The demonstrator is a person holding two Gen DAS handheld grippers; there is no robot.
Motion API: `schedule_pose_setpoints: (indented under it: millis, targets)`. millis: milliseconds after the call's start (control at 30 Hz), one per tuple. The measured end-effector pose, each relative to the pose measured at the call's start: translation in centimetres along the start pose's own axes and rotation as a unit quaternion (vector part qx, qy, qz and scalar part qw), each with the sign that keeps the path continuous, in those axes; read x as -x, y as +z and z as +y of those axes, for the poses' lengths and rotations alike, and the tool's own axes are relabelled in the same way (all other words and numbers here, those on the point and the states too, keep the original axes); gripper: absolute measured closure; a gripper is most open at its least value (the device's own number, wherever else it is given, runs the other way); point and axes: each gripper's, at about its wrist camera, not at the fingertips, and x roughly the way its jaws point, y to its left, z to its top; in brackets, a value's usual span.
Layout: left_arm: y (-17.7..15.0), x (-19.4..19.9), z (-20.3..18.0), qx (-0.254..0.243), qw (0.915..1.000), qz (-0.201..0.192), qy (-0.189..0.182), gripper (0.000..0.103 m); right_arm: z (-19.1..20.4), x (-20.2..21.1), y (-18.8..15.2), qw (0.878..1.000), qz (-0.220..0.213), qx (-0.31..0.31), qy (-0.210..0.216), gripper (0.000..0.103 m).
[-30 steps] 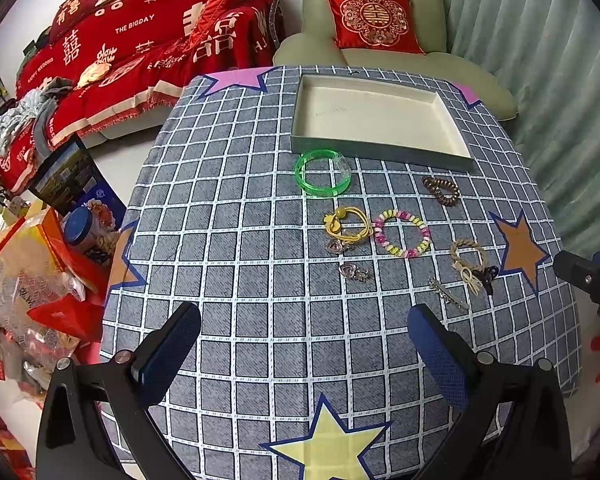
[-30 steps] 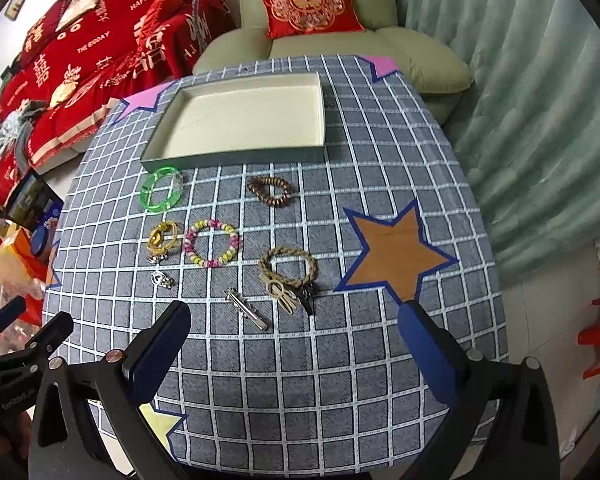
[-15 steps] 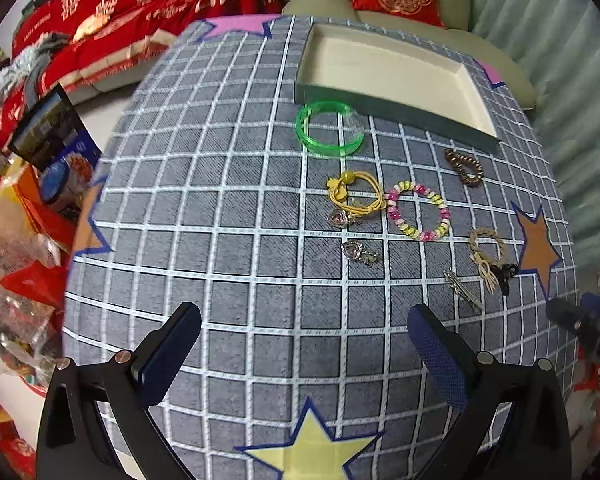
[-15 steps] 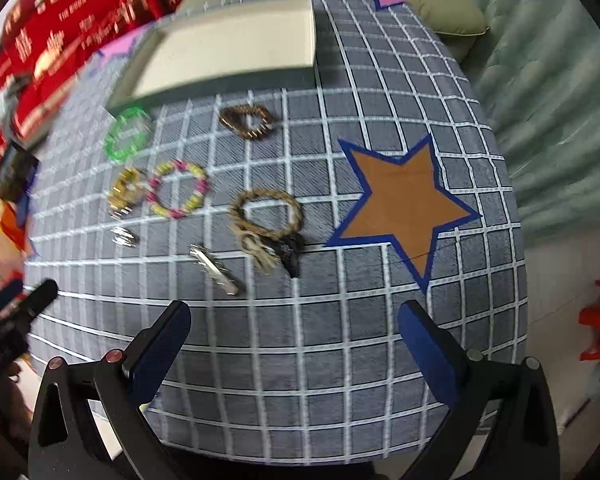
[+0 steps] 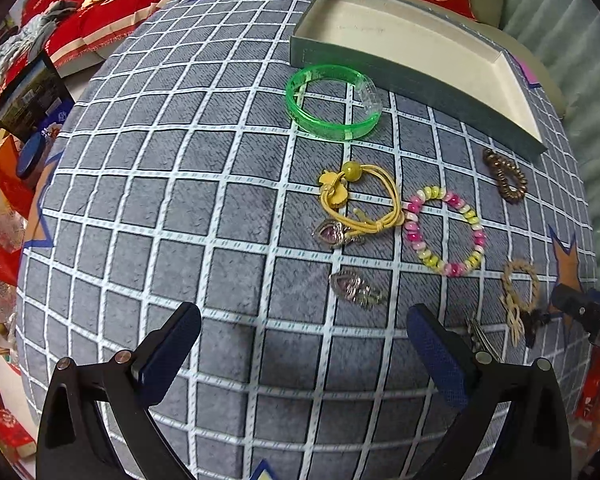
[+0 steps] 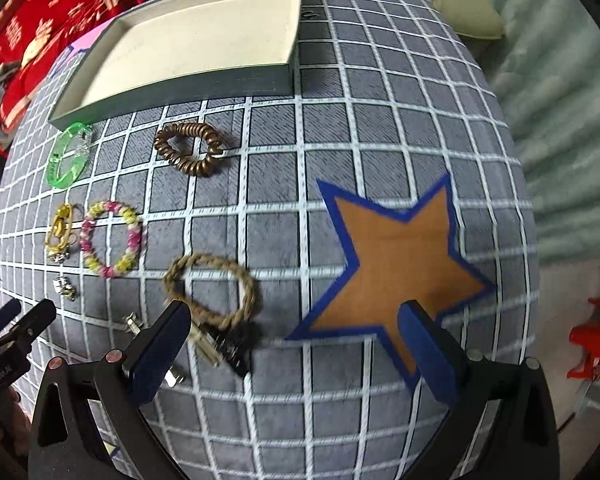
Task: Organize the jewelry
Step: 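Grasp the purple heart pendant with the left tool while the right tool grasps the braided rope bracelet, then carry pendant and bracelet into the white tray while both tools open to release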
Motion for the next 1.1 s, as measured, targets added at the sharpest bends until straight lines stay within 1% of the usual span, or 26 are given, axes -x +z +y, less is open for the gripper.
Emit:
schedule_pose_setpoints:
  millis: [67, 167, 200, 233, 267, 300, 400, 433, 467, 500, 533, 567, 600, 633, 667, 700, 767, 800, 900, 967, 1033, 1100]
  targets:
    - [0.1, -0.6, -0.3, -0.004, 1.0000, 0.005, 0.006, 0.008, 0.1, -0.6, 0.3, 1.000, 0.006, 0.015, -0.001, 0.009]
    - [0.3, -1.4, -0.4, -0.002, 0.9999, 0.007, 0.014, 0.008, 0.4, -1.6, 0.8, 0.999, 0.014, 0.037, 0.001, 0.017]
    - [0.4, -1.6, -0.4, -0.002, 0.9998, 0.008, 0.016, 0.008, 0.6, -1.9, 0.9, 0.999, 0.015, 0.046, 0.000, 0.024]
    - [0.4, -1.8, -0.4, -0.002, 0.9998, 0.009, 0.018, 0.010, 0.9, -2.1, 1.0, 0.998, 0.016, 0.055, 0.000, 0.028]
    - [0.4, -2.0, -0.5, -0.002, 0.9997, 0.010, 0.021, 0.014, 1.1, -2.4, 1.0, 0.998, 0.018, 0.063, 0.001, 0.029]
    - [0.2, -2.0, -0.6, -0.006, 0.9996, 0.005, 0.027, 0.014, 1.4, -2.7, 0.9, 0.997, 0.017, 0.071, -0.002, 0.029]
    - [0.1, -2.1, -0.9, -0.013, 0.9996, -0.002, 0.027, 0.014, 3.0, -2.6, 0.8, 0.996, 0.005, 0.090, -0.003, 0.030]
    - [0.0, -2.1, -1.0, -0.013, 0.9996, -0.003, 0.026, 0.016, 3.3, -2.6, 0.8, 0.996, 0.004, 0.093, -0.002, 0.030]
    - [0.0, -2.0, -1.3, -0.016, 0.9996, -0.007, 0.024, 0.022, 3.6, -2.7, 0.8, 0.996, 0.003, 0.095, -0.002, 0.031]
    - [-0.1, -1.7, -2.0, -0.022, 0.9994, -0.009, 0.024, 0.026, 4.1, -3.0, 0.8, 0.995, 0.001, 0.097, -0.001, 0.034]
    - [-0.1, -1.6, -2.3, -0.030, 0.9993, -0.012, 0.020, 0.036, 5.0, -3.4, 0.7, 0.995, -0.002, 0.100, 0.000, 0.040]
    - [-0.2, -1.5, -2.8, -0.041, 0.9989, -0.015, 0.018, 0.049, 5.6, -3.5, 0.7, 0.994, -0.005, 0.106, 0.000, 0.045]
    - [-0.1, -1.3, -3.2, -0.049, 0.9986, -0.016, 0.015, 0.056, 6.7, -3.7, 0.7, 0.994, -0.007, 0.112, -0.001, 0.058]
    - [0.1, -1.0, -3.6, -0.056, 0.9982, -0.017, 0.014, 0.063, 7.3, -3.7, 0.9, 0.993, -0.007, 0.117, 0.000, 0.075]
    - [0.1, -1.0, -3.6, -0.061, 0.9980, -0.016, 0.009, 0.076, 7.6, -3.6, 0.9, 0.993, -0.007, 0.120, -0.001, 0.084]
    - [0.5, -0.8, -3.8, -0.063, 0.9979, -0.014, 0.002, 0.076, 8.3, -3.5, 1.0, 0.993, -0.005, 0.120, -0.007, 0.097]
    - [0.6, -0.7, -3.6, -0.055, 0.9982, -0.009, -0.023, 0.076, 8.7, -3.2, 1.1, 0.994, -0.006, 0.105, -0.002, 0.097]
    - [0.6, -0.5, -3.7, -0.054, 0.9981, -0.009, -0.029, 0.076, 8.4, -2.5, 1.3, 0.995, -0.008, 0.095, 0.002, 0.097]
    - [0.5, 0.5, -2.6, -0.055, 0.9970, -0.018, -0.050, 0.076, 7.4, -1.2, 1.5, 0.997, -0.018, 0.071, 0.015, 0.097]
    - [0.4, 1.4, -1.8, -0.055, 0.9963, -0.022, -0.062, 0.076, 7.3, -0.2, 1.6, 0.998, -0.025, 0.062, 0.021, 0.097]
    - [0.3, 1.8, -0.2, -0.051, 0.9959, -0.026, -0.070, 0.076, 7.2, 0.8, 1.8, 0.998, -0.030, 0.051, 0.029, 0.097]
    - [0.2, 2.7, 0.3, -0.045, 0.9957, -0.030, -0.076, 0.076, 7.2, 1.9, 1.8, 0.998, -0.036, 0.038, 0.037, 0.097]
